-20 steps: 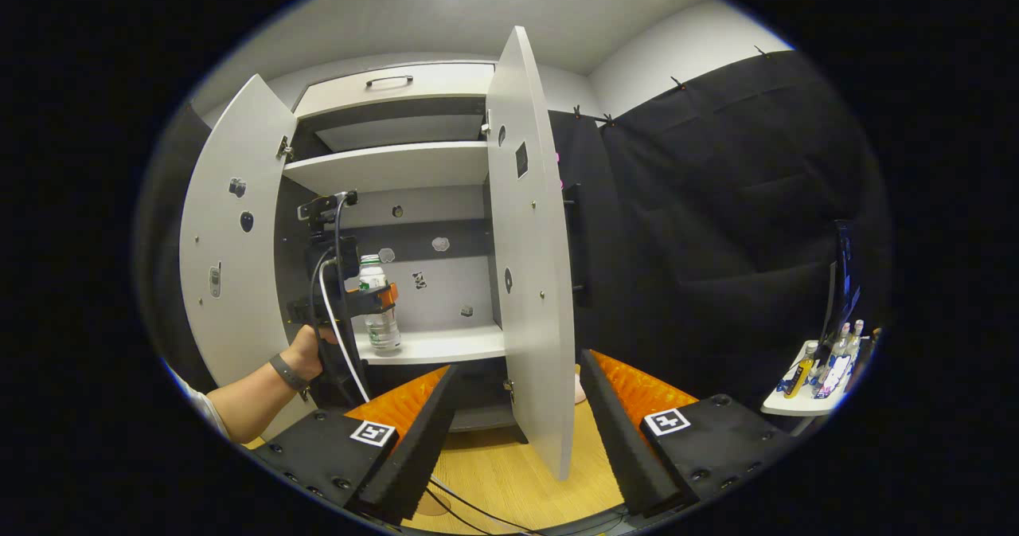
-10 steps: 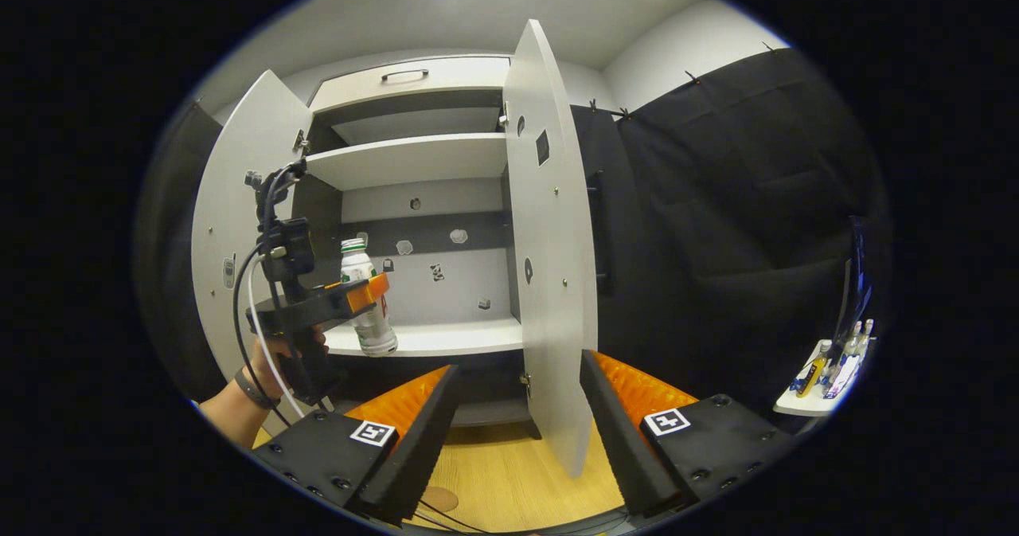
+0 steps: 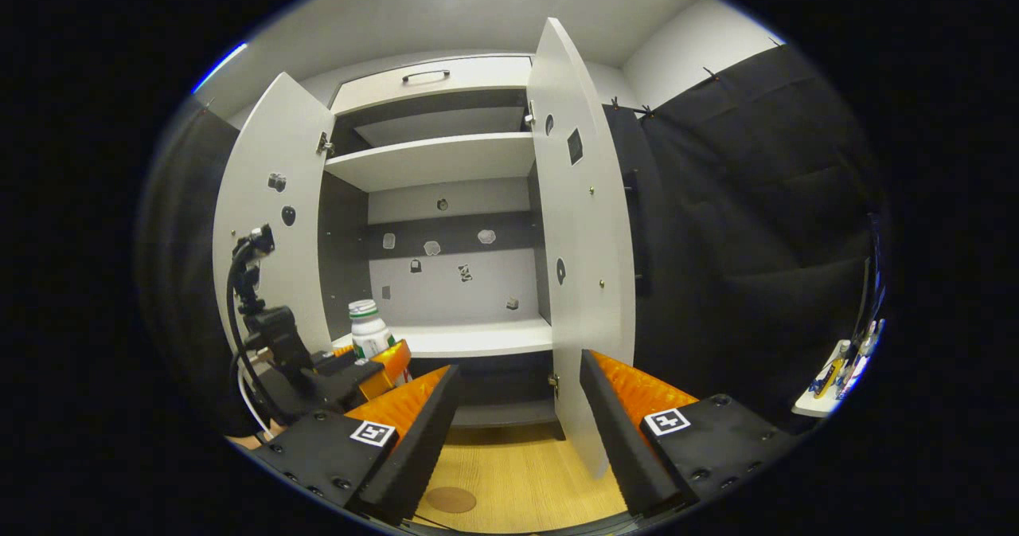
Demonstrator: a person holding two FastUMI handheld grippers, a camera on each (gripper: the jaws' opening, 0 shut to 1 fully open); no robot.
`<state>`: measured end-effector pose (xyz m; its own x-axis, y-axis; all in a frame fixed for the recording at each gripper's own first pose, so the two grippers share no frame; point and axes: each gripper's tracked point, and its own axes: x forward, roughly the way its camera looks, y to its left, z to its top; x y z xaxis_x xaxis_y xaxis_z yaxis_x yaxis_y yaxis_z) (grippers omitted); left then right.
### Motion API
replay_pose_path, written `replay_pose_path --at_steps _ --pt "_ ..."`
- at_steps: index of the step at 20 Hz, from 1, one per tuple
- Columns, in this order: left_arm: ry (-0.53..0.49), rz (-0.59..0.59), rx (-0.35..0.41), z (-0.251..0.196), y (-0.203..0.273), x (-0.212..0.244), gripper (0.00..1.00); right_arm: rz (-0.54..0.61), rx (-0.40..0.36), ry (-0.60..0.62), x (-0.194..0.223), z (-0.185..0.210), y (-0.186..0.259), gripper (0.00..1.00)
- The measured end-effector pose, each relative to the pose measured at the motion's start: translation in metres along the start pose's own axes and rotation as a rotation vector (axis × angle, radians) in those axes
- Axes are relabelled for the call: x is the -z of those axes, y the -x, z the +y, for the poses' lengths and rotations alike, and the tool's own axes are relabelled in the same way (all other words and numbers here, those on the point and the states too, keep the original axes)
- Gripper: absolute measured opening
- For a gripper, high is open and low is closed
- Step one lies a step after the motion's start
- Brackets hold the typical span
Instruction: Grasp the bottle in the cabinet with the left hand and place it on the coaster, then close the right door with the right hand and the left door with the left hand.
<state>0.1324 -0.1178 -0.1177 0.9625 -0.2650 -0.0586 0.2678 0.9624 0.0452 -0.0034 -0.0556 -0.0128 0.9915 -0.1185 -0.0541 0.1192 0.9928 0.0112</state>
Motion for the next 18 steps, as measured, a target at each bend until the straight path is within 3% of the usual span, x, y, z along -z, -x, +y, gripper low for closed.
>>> replay_pose_path --at_steps 4,9,18 --pt "-0.014 0.037 0.001 -0.011 0.027 0.048 0.70 0.006 -0.009 0.006 0.002 0.002 0.001 0.98" --pt "-0.106 0.035 -0.008 -0.027 0.050 0.097 0.70 0.022 -0.011 0.016 0.006 0.002 0.004 0.98" --pt "-0.084 0.135 -0.026 -0.044 0.083 0.181 0.70 0.059 -0.002 0.017 0.017 -0.003 0.002 0.98"
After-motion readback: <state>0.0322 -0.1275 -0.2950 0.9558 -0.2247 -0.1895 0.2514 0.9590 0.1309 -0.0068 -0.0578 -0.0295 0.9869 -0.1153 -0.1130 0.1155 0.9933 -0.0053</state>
